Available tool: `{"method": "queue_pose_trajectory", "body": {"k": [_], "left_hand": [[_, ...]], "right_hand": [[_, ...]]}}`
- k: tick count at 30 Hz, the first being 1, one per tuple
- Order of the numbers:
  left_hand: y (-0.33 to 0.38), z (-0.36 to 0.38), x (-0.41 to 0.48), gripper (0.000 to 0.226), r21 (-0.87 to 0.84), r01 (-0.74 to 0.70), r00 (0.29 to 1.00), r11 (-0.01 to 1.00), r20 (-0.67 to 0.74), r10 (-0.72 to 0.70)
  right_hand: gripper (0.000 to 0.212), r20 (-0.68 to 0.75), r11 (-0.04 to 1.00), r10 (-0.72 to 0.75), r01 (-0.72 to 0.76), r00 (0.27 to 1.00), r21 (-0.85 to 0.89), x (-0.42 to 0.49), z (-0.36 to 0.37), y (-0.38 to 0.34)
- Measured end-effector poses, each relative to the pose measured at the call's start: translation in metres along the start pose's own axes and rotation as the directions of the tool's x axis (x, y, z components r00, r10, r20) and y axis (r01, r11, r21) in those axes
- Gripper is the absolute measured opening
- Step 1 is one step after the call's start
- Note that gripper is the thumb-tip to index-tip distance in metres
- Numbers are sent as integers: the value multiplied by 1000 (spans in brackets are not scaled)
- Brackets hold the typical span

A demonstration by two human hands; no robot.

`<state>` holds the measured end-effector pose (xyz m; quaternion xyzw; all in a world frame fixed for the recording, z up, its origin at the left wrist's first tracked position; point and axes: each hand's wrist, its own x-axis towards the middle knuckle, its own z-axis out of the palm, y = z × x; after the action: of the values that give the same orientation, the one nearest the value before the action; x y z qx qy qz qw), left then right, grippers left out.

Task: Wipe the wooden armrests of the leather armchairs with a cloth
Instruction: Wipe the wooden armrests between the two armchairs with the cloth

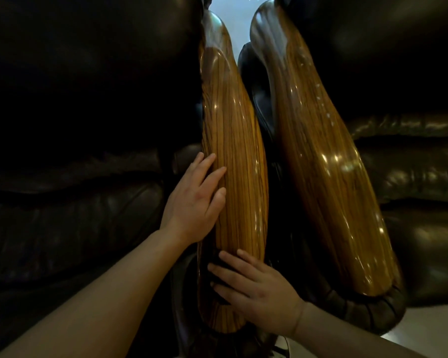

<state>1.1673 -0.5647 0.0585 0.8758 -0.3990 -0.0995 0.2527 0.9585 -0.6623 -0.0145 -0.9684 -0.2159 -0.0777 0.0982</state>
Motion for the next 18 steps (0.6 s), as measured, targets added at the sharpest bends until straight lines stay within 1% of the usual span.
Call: {"method": "queue_pose_trajectory", "body": {"k": [1, 2, 4, 5, 7, 9, 11, 12, 15, 18], "left_hand": [[-1, -2, 1, 54, 7, -5, 1000, 1000, 14, 5], [-2, -3, 1, 54, 10, -11, 1000, 1000, 24, 11], [-4, -4, 2, 55, 26, -30, 999, 999, 27, 29], [-6, -3, 1, 56, 44, -41, 999, 998, 21, 40], [-11, -1, 0, 57, 89, -62, 998, 994, 12, 61], [-14, 5, -2, 58, 125, -68, 998, 990, 6, 68], [-17, 8, -2, 57, 160, -77, 997, 984, 1, 77], [-17, 9, -2, 56, 175, -83, 996, 981, 0, 84], [-17, 9, -2, 57, 200, -76, 997, 977, 10, 75], [-8, 8, 0, 57, 236, -47, 999, 971, 13, 45]], "right_hand": [[30, -5, 1000, -7, 7, 1000, -9, 1, -4, 6], [30, -27, 1000, 24, -25, 999, -10, 4, -8, 14], [34, -120, 981, 195, -194, 973, 21, 18, -17, 34], [36, -167, 956, 294, -290, 941, 51, 30, -22, 44], [42, -228, 892, 452, -436, 862, 120, 52, -32, 62], [48, -263, 820, 571, -529, 778, 217, 62, -36, 71], [54, -262, 767, 639, -571, 723, 292, 55, -31, 62], [57, -253, 757, 649, -577, 717, 306, 47, -26, 51], [61, -170, 751, 647, -582, 743, 313, 11, -7, 9], [58, -96, 763, 625, -580, 775, 284, -14, -2, -14]]}}
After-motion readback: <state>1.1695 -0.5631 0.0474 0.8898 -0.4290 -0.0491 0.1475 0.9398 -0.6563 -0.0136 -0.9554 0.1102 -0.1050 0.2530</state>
